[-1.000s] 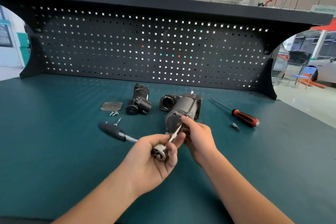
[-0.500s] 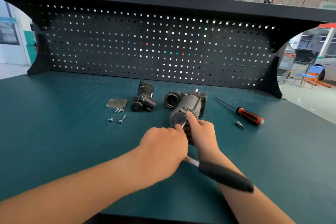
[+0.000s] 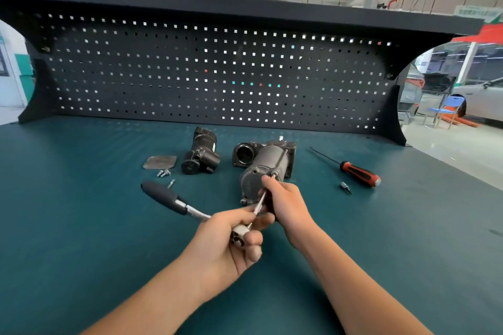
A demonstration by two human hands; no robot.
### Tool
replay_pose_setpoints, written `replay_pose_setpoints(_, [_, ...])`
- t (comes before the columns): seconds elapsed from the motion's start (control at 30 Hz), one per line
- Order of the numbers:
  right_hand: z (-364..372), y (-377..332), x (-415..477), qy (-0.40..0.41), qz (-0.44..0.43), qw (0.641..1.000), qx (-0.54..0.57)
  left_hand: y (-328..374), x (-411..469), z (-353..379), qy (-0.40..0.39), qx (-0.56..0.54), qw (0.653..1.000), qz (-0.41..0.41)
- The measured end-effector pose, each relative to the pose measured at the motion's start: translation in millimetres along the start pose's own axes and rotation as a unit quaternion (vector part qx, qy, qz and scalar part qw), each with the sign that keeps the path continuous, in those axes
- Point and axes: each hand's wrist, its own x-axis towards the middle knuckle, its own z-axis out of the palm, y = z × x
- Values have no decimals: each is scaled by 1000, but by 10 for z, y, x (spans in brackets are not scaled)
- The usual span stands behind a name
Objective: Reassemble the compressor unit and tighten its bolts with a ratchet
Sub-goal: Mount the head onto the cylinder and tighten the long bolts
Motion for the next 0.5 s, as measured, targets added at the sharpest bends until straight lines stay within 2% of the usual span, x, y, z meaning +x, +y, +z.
replay_pose_setpoints(0.07, [-4,5,3,-12,-2,1000,-9,35,11,-2,19,163,984,66])
replay_pose_setpoints(0.1, [-7,10,7,-19,-5,1000,-14,63,7,-23,20,269,958,99])
replay_pose_setpoints(0.17, [-7,12,14,-28,-11,999,-29,158,-28,-13,2,472,869,146])
replay_pose_setpoints(0.2, [-6,17,15,-32,-16,999,-35,210,-50,11,-2,563,811,160])
replay_pose_setpoints(0.23, [-5,27,19,-37,-21,999,-34,261,-64,50,4,656,735,173])
replay_pose_setpoints(0.33, [-15,32,23,-40,-9,999,12,308,-27,126,33,846,461,267])
replay_pose_setpoints(0.37, [-31,36,30,-38,-2,999,24,296,-16,136,26,870,401,284])
replay_pose_setpoints(0.4, [-44,37,31,-35,0,999,31,290,3,137,26,881,370,294])
replay_pose_setpoints(0.43, [-59,43,37,-28,-3,999,36,294,23,114,27,882,366,296])
replay_pose_setpoints(0.47, [-69,41,42,-19,-7,999,40,297,41,76,31,871,392,293])
replay_pose_setpoints(0.5, [-74,51,54,-10,-13,999,40,280,25,49,30,842,459,282])
